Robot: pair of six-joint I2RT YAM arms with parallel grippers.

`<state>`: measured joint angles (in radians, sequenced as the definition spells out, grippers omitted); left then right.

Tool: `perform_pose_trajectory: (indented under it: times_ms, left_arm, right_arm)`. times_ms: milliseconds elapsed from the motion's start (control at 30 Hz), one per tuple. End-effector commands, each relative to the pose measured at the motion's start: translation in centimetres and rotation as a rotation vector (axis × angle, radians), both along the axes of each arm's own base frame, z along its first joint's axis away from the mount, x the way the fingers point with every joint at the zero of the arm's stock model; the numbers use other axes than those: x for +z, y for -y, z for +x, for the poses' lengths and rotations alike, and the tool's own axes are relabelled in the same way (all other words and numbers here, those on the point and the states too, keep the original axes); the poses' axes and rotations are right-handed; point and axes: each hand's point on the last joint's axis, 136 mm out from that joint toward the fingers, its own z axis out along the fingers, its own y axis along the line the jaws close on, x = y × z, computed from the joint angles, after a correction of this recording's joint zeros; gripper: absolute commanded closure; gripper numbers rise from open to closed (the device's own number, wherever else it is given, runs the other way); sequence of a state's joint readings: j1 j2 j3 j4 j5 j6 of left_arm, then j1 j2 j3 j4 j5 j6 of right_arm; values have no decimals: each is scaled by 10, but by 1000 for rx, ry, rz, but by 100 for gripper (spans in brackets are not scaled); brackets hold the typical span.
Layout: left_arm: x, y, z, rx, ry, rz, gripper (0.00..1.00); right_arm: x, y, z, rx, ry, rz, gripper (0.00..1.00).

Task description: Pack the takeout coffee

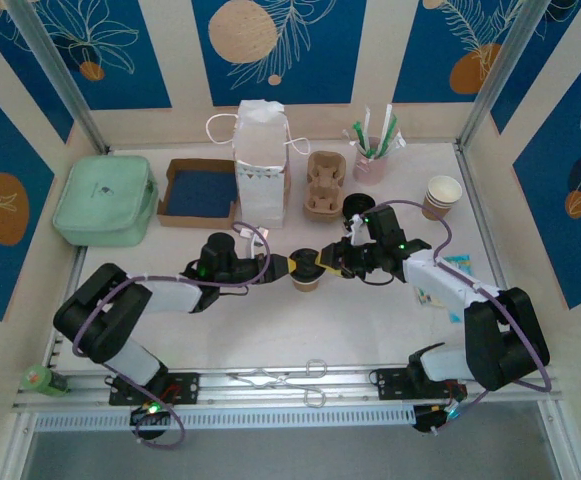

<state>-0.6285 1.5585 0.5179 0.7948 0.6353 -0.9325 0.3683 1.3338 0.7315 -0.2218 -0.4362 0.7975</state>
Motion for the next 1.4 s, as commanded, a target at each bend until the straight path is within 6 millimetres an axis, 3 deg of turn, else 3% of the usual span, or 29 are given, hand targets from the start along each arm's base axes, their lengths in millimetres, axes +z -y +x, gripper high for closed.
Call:
perform_pose_trajectory:
  times_ms: [0,800,1033,1367]
  left_arm:
    - [-2,-1,-2,-12,12,24,53]
    - [4,-3,-4,-24,44,87,49]
    - [2,-5,-4,-22,47,102,49]
    - [0,-6,-5,-20,46,113,48]
  right_arm:
    - [-20,10,-4,-19,-46,-92,72]
    - [-28,12,-7,-8,-56,-119,72]
    - [-27,9,-11,19,-29,-161,62]
    - [-32,11,-15,31,-27,-211,61]
